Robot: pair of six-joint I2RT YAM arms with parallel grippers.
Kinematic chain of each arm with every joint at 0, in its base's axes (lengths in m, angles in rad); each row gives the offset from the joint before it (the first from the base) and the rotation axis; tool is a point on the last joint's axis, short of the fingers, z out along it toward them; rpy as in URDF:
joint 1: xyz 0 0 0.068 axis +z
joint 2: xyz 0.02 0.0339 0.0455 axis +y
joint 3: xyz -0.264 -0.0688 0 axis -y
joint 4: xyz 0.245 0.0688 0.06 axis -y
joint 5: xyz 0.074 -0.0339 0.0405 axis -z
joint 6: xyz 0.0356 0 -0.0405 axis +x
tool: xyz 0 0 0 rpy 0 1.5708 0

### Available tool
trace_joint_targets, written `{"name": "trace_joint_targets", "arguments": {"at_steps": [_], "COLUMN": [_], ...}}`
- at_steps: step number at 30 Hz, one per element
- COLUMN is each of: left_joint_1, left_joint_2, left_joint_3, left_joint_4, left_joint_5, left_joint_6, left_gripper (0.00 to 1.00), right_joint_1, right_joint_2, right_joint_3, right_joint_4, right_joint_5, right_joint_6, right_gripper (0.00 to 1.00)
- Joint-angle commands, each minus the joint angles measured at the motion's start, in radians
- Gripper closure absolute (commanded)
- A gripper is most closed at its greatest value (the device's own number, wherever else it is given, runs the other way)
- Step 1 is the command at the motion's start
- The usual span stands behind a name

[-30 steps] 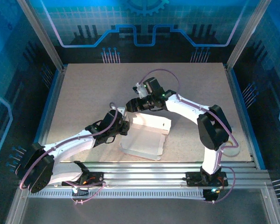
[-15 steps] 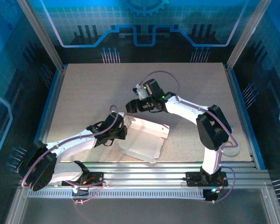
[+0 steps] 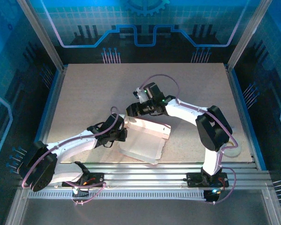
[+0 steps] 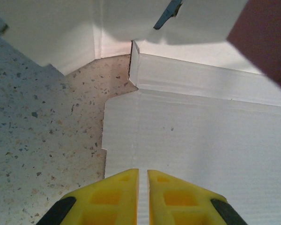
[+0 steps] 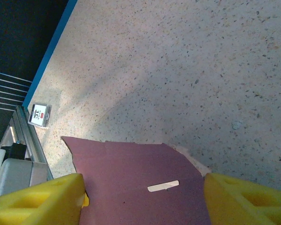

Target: Fold the paper box

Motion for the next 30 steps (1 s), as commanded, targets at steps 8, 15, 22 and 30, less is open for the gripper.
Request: {"name": "trace_joint_targets", "arguments": {"at_steps": [8, 15, 22, 30], "left_joint_1": [0.009, 0.073, 0.197, 0.267], "left_joint_2": [-0.044, -0.130, -0.238, -0.169], "left_joint_3": [0.041, 0.062, 0.070, 0.098], "left_joint_4": [-0.061, -0.114, -0.139, -0.093], "left_joint_5": [0.066, 0.147, 0.228, 0.226], "left_joint_6": [-0.024, -0.047, 0.016, 0.075], "left_gripper": [0.86, 0.81, 0.71, 0.57], "right_joint_1": [0.016, 0.014, 0.010, 0.007], "right_joint_2": [-0.045, -0.059, -0.061, -0.069], "right_joint_3": [-0.064, -0.081, -0.082, -0.086], "right_joint_4": [0.052, 0.065, 0.060, 0.056], "right_joint_5": [0.104, 0.142, 0.134, 0.130], "right_joint_6": [0.008, 0.001, -0.006, -0.009], "right_gripper": [0.31, 0.31, 0.31, 0.31]}}
